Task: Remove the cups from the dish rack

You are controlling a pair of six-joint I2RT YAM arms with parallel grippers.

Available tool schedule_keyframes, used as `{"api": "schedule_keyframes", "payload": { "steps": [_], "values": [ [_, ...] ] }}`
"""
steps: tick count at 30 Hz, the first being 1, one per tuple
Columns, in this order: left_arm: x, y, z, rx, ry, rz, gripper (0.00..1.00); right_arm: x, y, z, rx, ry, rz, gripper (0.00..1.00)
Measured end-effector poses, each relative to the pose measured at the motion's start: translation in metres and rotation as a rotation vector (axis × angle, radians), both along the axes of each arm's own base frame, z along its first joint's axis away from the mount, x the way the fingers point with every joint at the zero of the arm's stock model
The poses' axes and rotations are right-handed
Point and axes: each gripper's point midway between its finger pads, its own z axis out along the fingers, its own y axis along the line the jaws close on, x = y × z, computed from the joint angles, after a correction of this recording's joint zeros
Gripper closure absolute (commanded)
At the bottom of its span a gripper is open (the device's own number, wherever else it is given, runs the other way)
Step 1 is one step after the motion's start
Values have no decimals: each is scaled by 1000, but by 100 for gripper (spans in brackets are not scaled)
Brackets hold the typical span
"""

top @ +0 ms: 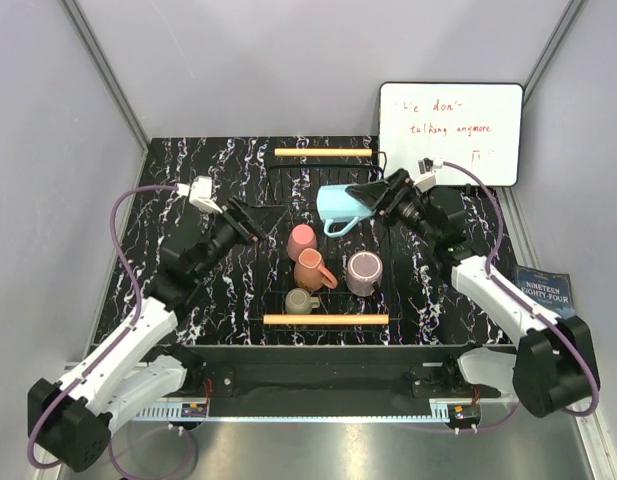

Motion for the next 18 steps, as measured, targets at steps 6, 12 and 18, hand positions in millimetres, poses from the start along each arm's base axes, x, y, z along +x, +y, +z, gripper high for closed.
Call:
{"api": "schedule_keyframes", "payload": {
  "steps": [6, 12, 18],
  "values": [
    [0, -20, 16, -98, -46, -102, 20, -2, 16, 21, 213, -29, 127, 100],
    [5, -31, 14, -101, -34, -150, 21, -14, 22, 41, 279, -81, 210, 100],
    [8, -41, 23, -118, -51, -178, 21, -23, 26, 47, 291, -99, 257, 100]
  ]
}}
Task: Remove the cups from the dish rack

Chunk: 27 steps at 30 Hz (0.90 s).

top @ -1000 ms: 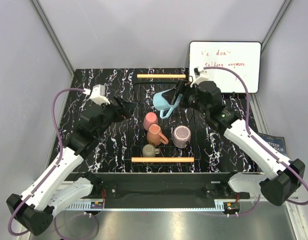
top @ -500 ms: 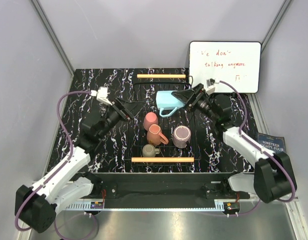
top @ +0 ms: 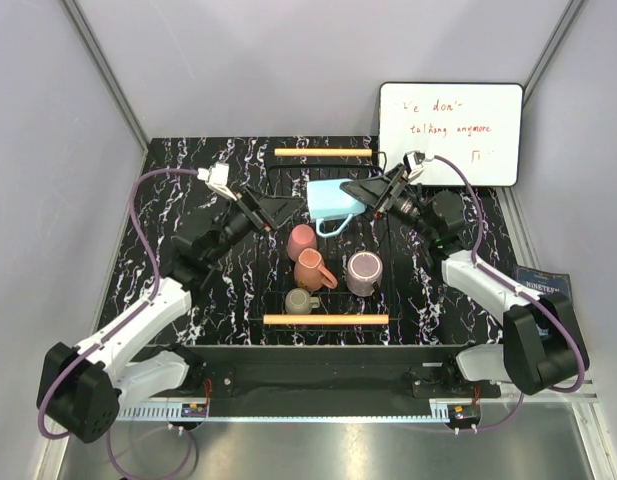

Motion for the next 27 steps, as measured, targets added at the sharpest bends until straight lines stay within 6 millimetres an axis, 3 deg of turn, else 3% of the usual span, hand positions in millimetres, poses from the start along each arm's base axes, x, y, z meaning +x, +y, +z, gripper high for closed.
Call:
{"api": "schedule_keyframes", "payload": {
  "steps": [8, 12, 20, 25, 26, 27],
  "values": [
    [-7, -16, 21, -22, -41, -51, 22, -7, 14, -7, -12, 11, 46, 100],
    [-12, -27, 32, -33, -61, -82, 33, -8, 24, -11, -20, 18, 71, 100],
    [-17, -39, 25, -26, -47, -121, 52, -9, 32, -6, -21, -1, 86, 100],
    [-19, -40, 21, -27, -37, -129, 78, -9, 32, -3, -10, -14, 89, 100],
    [-20, -41, 22, -35, -34, -136, 95, -9, 32, -3, -8, -15, 89, 100],
    [-21, -42, 23, -45, -31, -142, 100, -9, 32, -2, -1, -14, 90, 100]
  ]
}}
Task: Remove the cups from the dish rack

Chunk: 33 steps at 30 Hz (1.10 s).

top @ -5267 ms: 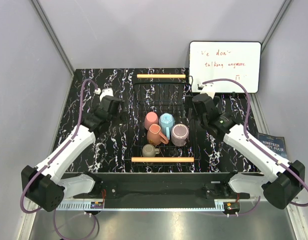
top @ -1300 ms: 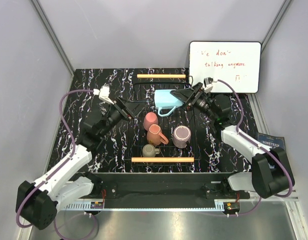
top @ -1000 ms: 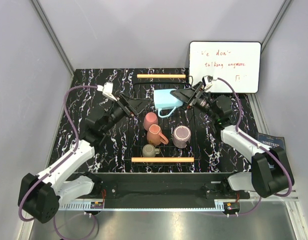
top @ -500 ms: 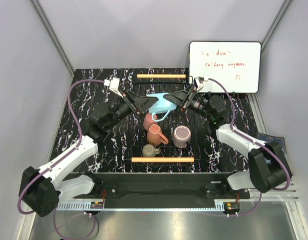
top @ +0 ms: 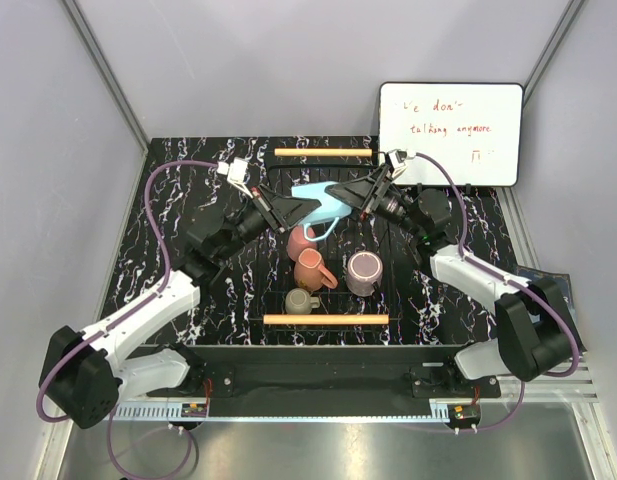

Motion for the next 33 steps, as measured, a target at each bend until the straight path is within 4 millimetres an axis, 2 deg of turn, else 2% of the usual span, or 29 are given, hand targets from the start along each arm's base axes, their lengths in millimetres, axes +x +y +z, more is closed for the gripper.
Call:
{"api": "schedule_keyframes", "payload": {
  "steps": [3, 6, 7, 10, 11, 13, 14, 25, 29, 33],
  "values": [
    [-6, -2, 11, -43, -14, -32, 100, -1, 0, 6, 27, 4, 8, 100],
    [-8, -3, 13, -49, -22, -41, 100, -2, -1, 8, 31, -6, 9, 100],
    [-8, -3, 13, -49, -21, -42, 100, -2, -1, 8, 31, -6, 9, 95],
    [-8, -4, 11, -37, -15, -43, 100, -3, 0, 7, 27, -5, 14, 54],
    [-7, -4, 10, -28, -10, -42, 100, -3, 0, 6, 24, 0, 17, 29],
    [-7, -4, 10, -10, -3, -39, 100, -3, 0, 5, 22, 6, 20, 13],
    [-7, -3, 10, 1, -4, -37, 100, -4, 0, 4, 19, 6, 25, 0],
    [-15, 2, -13, 243, 10, -34, 100, -11, 8, -26, -100, 55, 62, 0],
    [-20, 10, -9, 275, -9, -18, 100, -14, 7, -21, -132, 40, 53, 0],
    [-19, 27, -4, 300, -23, 42, 100, -15, -2, 1, -156, -23, 17, 0]
  ]
}}
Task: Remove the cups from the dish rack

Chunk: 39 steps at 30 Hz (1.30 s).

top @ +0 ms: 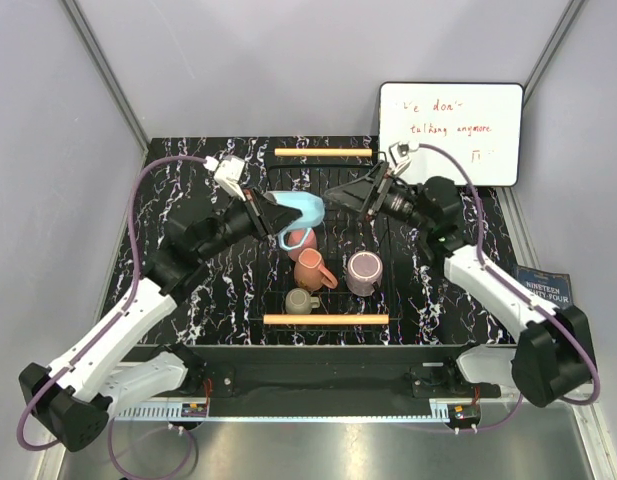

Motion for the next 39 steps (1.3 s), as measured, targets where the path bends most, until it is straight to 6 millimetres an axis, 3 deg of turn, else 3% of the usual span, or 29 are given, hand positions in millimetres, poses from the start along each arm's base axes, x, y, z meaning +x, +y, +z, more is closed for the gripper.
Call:
{"api": "schedule_keyframes", "payload": {
  "steps": [4, 8, 10, 15, 19, 23, 29, 35, 39],
  "values": [
    [9, 20, -1, 57, 17, 90, 100, 4, -14, 26, -43, -76, -88, 0],
    [17, 44, 2, 160, 37, 199, 100, 9, -31, 34, -137, -111, -200, 0],
    [21, 59, 9, 204, 47, 256, 100, 12, -39, 32, -192, -123, -251, 0],
    [46, 128, 17, 272, 92, 505, 100, 20, -50, 7, -303, -81, -311, 0],
    [55, 174, -10, 376, 211, 667, 100, 22, -55, -18, -367, -40, -332, 0],
    [58, 196, -42, 471, 337, 735, 100, 22, -61, -38, -422, -2, -352, 0],
    [71, 233, -61, 544, 457, 864, 100, 17, -74, -41, -471, -5, -392, 0],
    [103, 252, -70, 568, 519, 939, 100, 14, -83, -42, -500, -4, -425, 0],
    [125, 252, -99, 613, 590, 938, 100, 15, -85, -51, -527, 20, -430, 0]
  ]
}}
